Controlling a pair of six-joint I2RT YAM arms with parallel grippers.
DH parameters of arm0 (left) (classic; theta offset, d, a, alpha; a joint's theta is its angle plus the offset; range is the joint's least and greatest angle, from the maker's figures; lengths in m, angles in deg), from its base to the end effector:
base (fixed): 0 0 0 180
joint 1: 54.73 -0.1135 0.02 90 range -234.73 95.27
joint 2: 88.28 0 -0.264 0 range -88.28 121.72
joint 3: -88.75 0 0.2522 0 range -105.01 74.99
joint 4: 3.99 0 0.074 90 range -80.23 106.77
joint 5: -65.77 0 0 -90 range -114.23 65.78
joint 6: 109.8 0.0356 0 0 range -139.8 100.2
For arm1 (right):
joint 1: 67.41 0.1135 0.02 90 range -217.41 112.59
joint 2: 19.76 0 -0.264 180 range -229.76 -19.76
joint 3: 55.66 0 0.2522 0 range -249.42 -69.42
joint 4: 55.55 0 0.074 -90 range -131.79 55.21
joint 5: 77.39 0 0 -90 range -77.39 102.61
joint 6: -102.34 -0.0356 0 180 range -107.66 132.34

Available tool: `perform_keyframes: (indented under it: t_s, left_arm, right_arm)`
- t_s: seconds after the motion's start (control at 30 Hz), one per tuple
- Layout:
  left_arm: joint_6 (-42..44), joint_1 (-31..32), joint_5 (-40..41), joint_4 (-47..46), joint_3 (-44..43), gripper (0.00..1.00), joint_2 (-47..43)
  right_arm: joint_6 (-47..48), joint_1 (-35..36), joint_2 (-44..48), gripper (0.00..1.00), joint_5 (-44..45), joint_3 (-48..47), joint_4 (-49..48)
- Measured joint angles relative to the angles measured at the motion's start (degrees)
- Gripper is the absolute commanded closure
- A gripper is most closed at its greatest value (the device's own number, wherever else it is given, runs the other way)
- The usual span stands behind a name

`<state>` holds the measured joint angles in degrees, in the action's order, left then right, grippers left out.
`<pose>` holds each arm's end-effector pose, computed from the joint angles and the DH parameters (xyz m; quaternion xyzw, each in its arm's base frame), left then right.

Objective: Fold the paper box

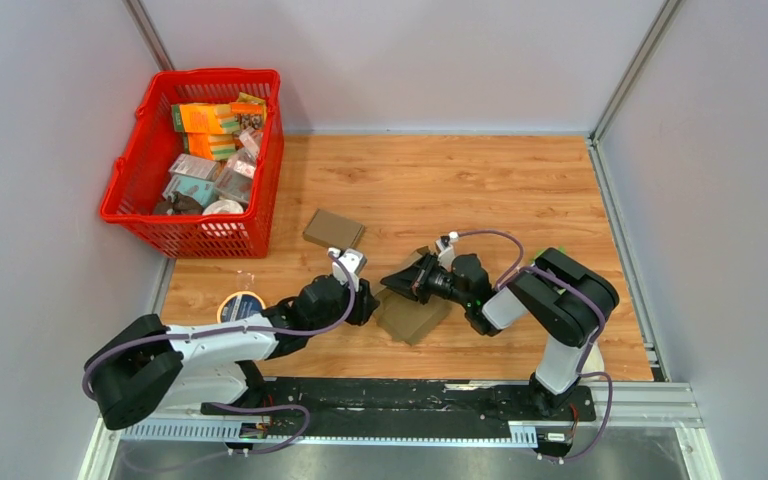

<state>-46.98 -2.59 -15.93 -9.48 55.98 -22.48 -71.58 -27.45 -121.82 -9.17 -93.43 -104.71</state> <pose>0.1391 -0.1706 0.1663 0.1477 0.8408 -0.2824 0.4376 0.2122 0.1950 0.1165 0.1854 0.7661 0.5973 0.1484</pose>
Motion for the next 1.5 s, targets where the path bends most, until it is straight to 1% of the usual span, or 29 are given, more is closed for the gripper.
perform_keyframes:
  t_s: [0.1,0.2,0.33,0.43,0.5,0.57,0.6,0.63,0.67,0.7,0.9,1.03,1.07,1.13,1.17,1.27,1.33,1.43,1.5]
  left_arm:
    - [-0.28,1.44,1.11,-0.66,0.28,0.57,0.13]
    - [-0.55,4.17,4.57,-1.05,0.31,0.57,0.55]
    - [-3.08,10.03,14.67,0.59,-1.09,0.57,2.21]
    - [-6.36,12.85,21.38,1.9,-3.28,0.59,5.25]
    - [-8.33,14.14,24.85,2.32,-4.46,0.65,7.15]
    - [-10.08,15.19,28.22,2.51,-5.27,0.68,8.44]
    - [-10.95,15.45,29.64,2.78,-5.55,0.74,8.87]
    - [-11.65,15.63,31.08,3.02,-5.81,0.76,9.31]
    - [-12.46,15.67,32.37,3.17,-5.99,0.82,9.77]
    - [-13.05,15.72,33.97,3.41,-6.32,0.85,10.4]
    - [-19.02,16.37,43.23,10.71,-13.57,0.97,17.81]
    - [-21.55,17.51,47.58,13.42,-17.03,0.98,21.59]
    - [-21.94,17.79,48.15,13.6,-17.22,0.97,21.9]
    - [-22.71,18.38,49.0,13.77,-17.29,0.89,22.16]
    - [-22.88,18.58,49.16,13.81,-17.29,0.83,22.18]
    - [-22.18,18.71,48.94,13.68,-17.27,0.79,22.23]
    - [-21.38,18.64,47.95,13.03,-16.79,0.78,22.23]
    - [-19.78,18.6,46.16,9.6,-14.6,0.78,22.05]
    - [-18.86,18.6,45.24,7.48,-13.38,0.83,21.92]
  right_arm:
    - [1.14,0.02,0.02,1.0,0.0,1.46,-2.62]
    - [1.31,0.02,0.0,1.0,0.04,2.73,-4.7]
    - [1.11,0.09,-0.04,1.0,0.66,4.48,-7.1]
    - [0.28,0.42,0.2,1.0,2.4,5.97,-8.39]
    - [-0.83,0.76,0.59,1.0,4.17,6.69,-8.7]
    - [-2.05,1.27,0.66,1.0,5.68,6.84,-8.72]
    - [-2.78,1.7,0.66,1.0,6.69,6.84,-8.7]
    - [-3.58,2.14,0.68,1.0,7.54,6.88,-8.68]
    - [-4.5,2.73,0.7,1.0,8.48,6.95,-8.68]
    - [-5.73,3.61,0.83,1.0,10.03,7.17,-8.61]
    - [-12.44,8.46,2.84,1.0,21.73,8.0,-6.03]
    - [-15.34,9.62,3.72,1.0,25.73,9.05,-5.51]
    - [-15.74,9.84,3.98,1.0,26.12,9.38,-5.55]
    - [-15.89,10.14,4.33,1.0,26.49,9.79,-5.68]
    - [-15.93,10.27,4.35,1.0,26.64,9.99,-5.92]
    - [-15.96,10.45,4.35,1.0,26.97,10.54,-6.71]
    - [-15.96,10.54,4.35,1.0,26.88,10.99,-7.43]
    - [-15.96,10.86,4.28,1.0,26.56,11.67,-8.57]
    - [-15.98,10.97,4.04,1.0,26.25,11.93,-9.33]
